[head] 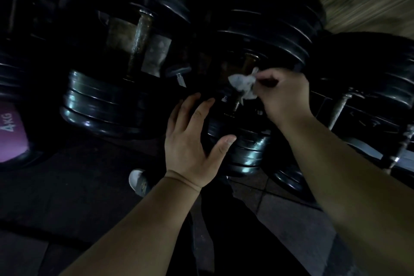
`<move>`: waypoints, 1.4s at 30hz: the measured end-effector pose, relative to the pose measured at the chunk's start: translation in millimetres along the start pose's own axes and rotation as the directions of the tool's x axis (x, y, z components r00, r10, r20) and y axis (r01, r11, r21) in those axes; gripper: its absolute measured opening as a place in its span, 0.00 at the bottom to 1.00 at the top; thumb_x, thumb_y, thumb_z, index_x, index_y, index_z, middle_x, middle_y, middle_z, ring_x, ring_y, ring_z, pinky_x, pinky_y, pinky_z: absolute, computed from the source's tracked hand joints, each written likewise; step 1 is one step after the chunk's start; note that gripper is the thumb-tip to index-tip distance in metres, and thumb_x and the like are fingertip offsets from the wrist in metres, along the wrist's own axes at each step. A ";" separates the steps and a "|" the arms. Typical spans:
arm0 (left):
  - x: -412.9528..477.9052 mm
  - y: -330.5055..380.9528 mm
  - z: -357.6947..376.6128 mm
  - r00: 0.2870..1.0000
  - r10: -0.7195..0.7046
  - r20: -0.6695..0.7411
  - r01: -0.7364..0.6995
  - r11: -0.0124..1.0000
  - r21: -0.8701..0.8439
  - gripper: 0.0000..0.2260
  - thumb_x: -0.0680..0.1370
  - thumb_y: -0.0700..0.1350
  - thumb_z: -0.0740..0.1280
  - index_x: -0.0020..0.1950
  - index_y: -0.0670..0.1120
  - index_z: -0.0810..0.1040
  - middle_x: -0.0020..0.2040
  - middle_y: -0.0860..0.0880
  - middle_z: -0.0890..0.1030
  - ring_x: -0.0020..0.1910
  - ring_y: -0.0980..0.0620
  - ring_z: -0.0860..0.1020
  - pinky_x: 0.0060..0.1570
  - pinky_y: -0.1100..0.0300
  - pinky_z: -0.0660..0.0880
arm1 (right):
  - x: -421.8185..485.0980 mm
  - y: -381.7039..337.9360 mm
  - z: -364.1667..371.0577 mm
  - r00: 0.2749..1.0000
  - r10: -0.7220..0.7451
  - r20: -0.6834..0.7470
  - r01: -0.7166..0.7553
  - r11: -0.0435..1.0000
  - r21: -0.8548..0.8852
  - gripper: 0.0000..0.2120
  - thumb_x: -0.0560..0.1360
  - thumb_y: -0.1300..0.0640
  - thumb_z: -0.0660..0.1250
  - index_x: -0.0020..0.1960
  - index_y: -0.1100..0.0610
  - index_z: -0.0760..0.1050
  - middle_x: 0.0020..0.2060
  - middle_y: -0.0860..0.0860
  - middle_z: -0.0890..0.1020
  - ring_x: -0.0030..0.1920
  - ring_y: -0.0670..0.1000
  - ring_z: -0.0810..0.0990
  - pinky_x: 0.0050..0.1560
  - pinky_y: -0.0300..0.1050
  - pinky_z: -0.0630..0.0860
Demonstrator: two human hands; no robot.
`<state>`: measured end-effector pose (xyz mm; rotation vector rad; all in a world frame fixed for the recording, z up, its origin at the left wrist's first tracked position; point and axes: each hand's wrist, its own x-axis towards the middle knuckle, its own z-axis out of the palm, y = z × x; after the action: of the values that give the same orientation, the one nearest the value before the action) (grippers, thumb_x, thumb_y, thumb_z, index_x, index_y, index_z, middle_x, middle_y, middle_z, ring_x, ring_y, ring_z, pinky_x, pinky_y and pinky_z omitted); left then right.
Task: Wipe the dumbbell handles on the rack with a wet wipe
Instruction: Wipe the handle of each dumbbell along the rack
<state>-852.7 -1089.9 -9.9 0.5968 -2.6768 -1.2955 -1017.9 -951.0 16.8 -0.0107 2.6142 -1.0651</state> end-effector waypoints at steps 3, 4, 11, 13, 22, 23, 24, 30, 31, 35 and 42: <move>0.3 -0.1 -0.2 1.000 0.006 -0.003 -0.006 1.000 -0.004 0.35 0.76 0.70 0.61 0.75 0.50 0.72 0.77 0.49 0.70 0.76 0.41 0.68 0.68 0.40 0.70 | 0.6 -1.8 2.5 0.998 0.063 -0.023 -0.061 0.996 0.066 0.06 0.73 0.54 0.75 0.49 0.46 0.84 0.42 0.41 0.84 0.41 0.37 0.82 0.40 0.28 0.76; -0.1 0.2 -0.4 1.000 0.006 -0.004 -0.007 1.000 -0.005 0.35 0.76 0.71 0.60 0.75 0.50 0.73 0.77 0.49 0.70 0.76 0.41 0.68 0.68 0.39 0.70 | -2.0 3.2 4.3 0.999 0.043 0.015 -0.043 0.998 0.036 0.06 0.72 0.54 0.76 0.48 0.47 0.84 0.43 0.43 0.84 0.43 0.40 0.83 0.42 0.33 0.77; 1.2 1.5 -1.9 1.000 0.016 -0.012 -0.016 1.000 0.011 0.36 0.77 0.73 0.57 0.74 0.49 0.73 0.76 0.48 0.71 0.75 0.40 0.69 0.68 0.39 0.70 | -8.1 10.1 9.2 0.989 -0.098 0.107 0.102 0.994 -0.030 0.05 0.70 0.60 0.77 0.45 0.54 0.86 0.44 0.47 0.83 0.46 0.44 0.82 0.50 0.33 0.75; 1.0 2.2 -2.1 1.000 0.015 -0.009 -0.015 1.000 0.007 0.36 0.77 0.73 0.57 0.74 0.49 0.73 0.76 0.49 0.71 0.75 0.41 0.69 0.68 0.39 0.71 | -0.3 7.0 6.5 0.994 -0.088 -0.060 0.090 0.996 0.020 0.04 0.72 0.59 0.75 0.46 0.53 0.85 0.45 0.46 0.82 0.46 0.40 0.80 0.47 0.26 0.71; 0.2 4.1 -1.6 1.000 0.029 -0.011 -0.029 0.999 0.014 0.36 0.78 0.72 0.57 0.73 0.46 0.74 0.75 0.48 0.71 0.74 0.42 0.70 0.67 0.39 0.71 | -11.7 19.5 11.8 0.960 -0.231 0.160 0.242 0.969 -0.051 0.06 0.70 0.63 0.77 0.46 0.56 0.86 0.47 0.48 0.81 0.47 0.45 0.80 0.46 0.25 0.71; 0.0 4.3 -1.8 1.000 0.030 -0.011 -0.029 0.999 0.021 0.36 0.78 0.72 0.57 0.73 0.45 0.74 0.75 0.47 0.71 0.74 0.42 0.70 0.67 0.39 0.71 | -9.8 18.7 12.0 0.955 -0.279 0.104 0.286 0.956 -0.064 0.05 0.71 0.64 0.75 0.46 0.57 0.86 0.46 0.48 0.81 0.46 0.44 0.79 0.46 0.25 0.70; -0.1 4.3 -1.8 1.000 0.029 -0.011 -0.029 0.999 0.027 0.36 0.78 0.72 0.57 0.73 0.45 0.74 0.76 0.47 0.71 0.74 0.42 0.70 0.67 0.39 0.71 | -7.1 17.3 13.2 0.944 -0.328 0.036 0.330 0.941 -0.080 0.06 0.72 0.65 0.73 0.46 0.57 0.86 0.46 0.49 0.81 0.45 0.43 0.78 0.45 0.24 0.70; -0.3 5.4 -2.2 0.999 0.032 -0.013 -0.031 0.999 0.022 0.36 0.78 0.71 0.57 0.73 0.45 0.74 0.76 0.47 0.71 0.75 0.44 0.69 0.68 0.41 0.71 | -0.7 15.8 12.9 0.940 -0.341 -0.004 0.337 0.932 -0.131 0.10 0.75 0.63 0.70 0.55 0.59 0.81 0.50 0.52 0.80 0.47 0.44 0.78 0.46 0.25 0.70; -0.4 5.5 -2.1 0.999 0.033 -0.013 -0.033 0.999 0.018 0.36 0.78 0.71 0.57 0.73 0.46 0.74 0.76 0.47 0.71 0.75 0.44 0.69 0.68 0.41 0.71 | -3.9 17.7 11.8 0.950 -0.310 0.043 0.313 0.939 -0.145 0.10 0.75 0.62 0.71 0.57 0.58 0.80 0.48 0.50 0.80 0.46 0.45 0.78 0.44 0.27 0.71; -0.5 5.0 -1.1 0.999 0.031 -0.018 -0.031 0.999 0.015 0.35 0.78 0.71 0.57 0.73 0.46 0.73 0.76 0.47 0.70 0.75 0.42 0.69 0.69 0.41 0.71 | -9.0 24.8 7.5 0.966 -0.225 0.129 0.238 0.966 -0.102 0.15 0.71 0.62 0.76 0.57 0.58 0.80 0.42 0.44 0.80 0.41 0.41 0.78 0.44 0.25 0.72; -0.6 4.5 -0.9 0.999 0.030 -0.030 -0.030 0.999 0.025 0.36 0.78 0.72 0.57 0.72 0.44 0.75 0.75 0.47 0.72 0.74 0.41 0.70 0.68 0.40 0.71 | -0.4 21.5 14.3 0.893 -0.446 -0.063 0.436 0.891 -0.127 0.07 0.75 0.66 0.70 0.52 0.61 0.84 0.48 0.53 0.83 0.49 0.44 0.79 0.52 0.27 0.72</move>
<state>-853.2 -1087.8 -5.9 0.5718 -2.6702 -1.2385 -1010.9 -945.1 -7.3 -0.6270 2.8235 -1.0741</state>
